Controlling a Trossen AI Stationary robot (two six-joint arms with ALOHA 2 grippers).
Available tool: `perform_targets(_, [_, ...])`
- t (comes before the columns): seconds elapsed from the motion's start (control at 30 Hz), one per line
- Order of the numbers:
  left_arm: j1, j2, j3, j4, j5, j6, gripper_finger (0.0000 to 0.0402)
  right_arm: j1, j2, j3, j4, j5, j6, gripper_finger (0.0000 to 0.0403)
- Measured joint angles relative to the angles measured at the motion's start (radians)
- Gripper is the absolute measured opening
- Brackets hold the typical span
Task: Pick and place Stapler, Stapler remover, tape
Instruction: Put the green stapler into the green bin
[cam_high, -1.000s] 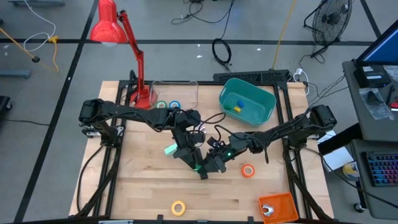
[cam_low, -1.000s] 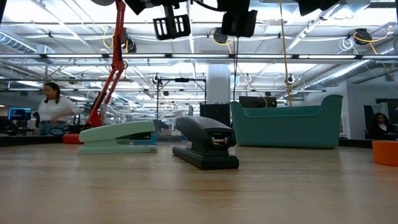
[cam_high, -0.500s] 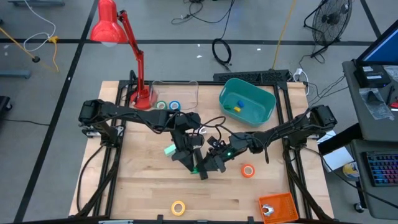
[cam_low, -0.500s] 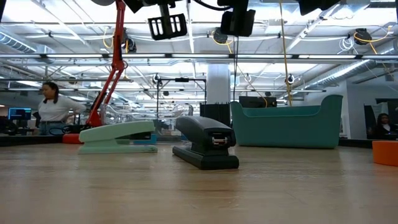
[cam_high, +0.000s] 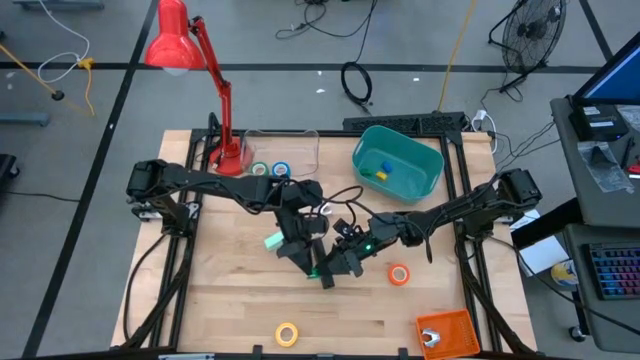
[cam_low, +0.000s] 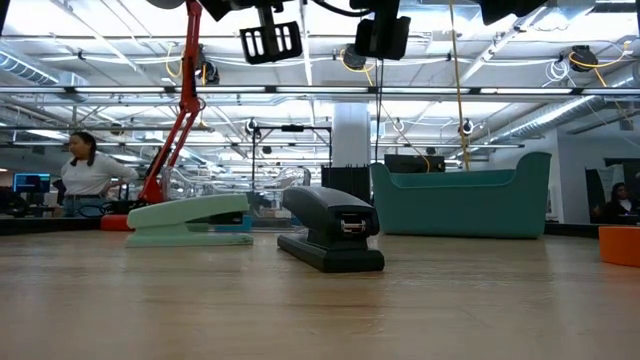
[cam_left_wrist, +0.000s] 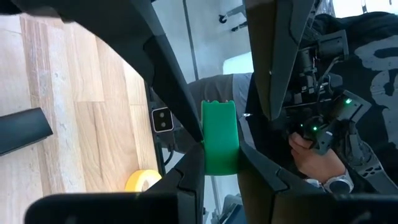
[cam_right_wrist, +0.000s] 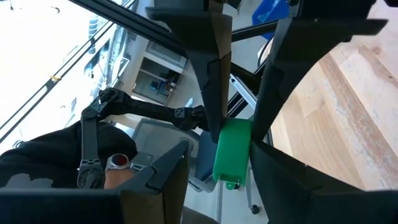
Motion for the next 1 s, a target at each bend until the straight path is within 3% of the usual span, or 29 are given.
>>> perform_targets(0.43, [0.015, 0.0, -0.001, 0.026, 0.019, -0.04, 0.0068, -0.002, -0.001, 0.0, 0.001, 0.018, -0.013, 0.0159])
perform_targets(1.0, [0.018, 0.001, -0.001, 0.067, 0.04, -0.09, 0.0068, -0.002, -0.002, 0.0, -0.006, 0.018, -0.027, 0.0103])
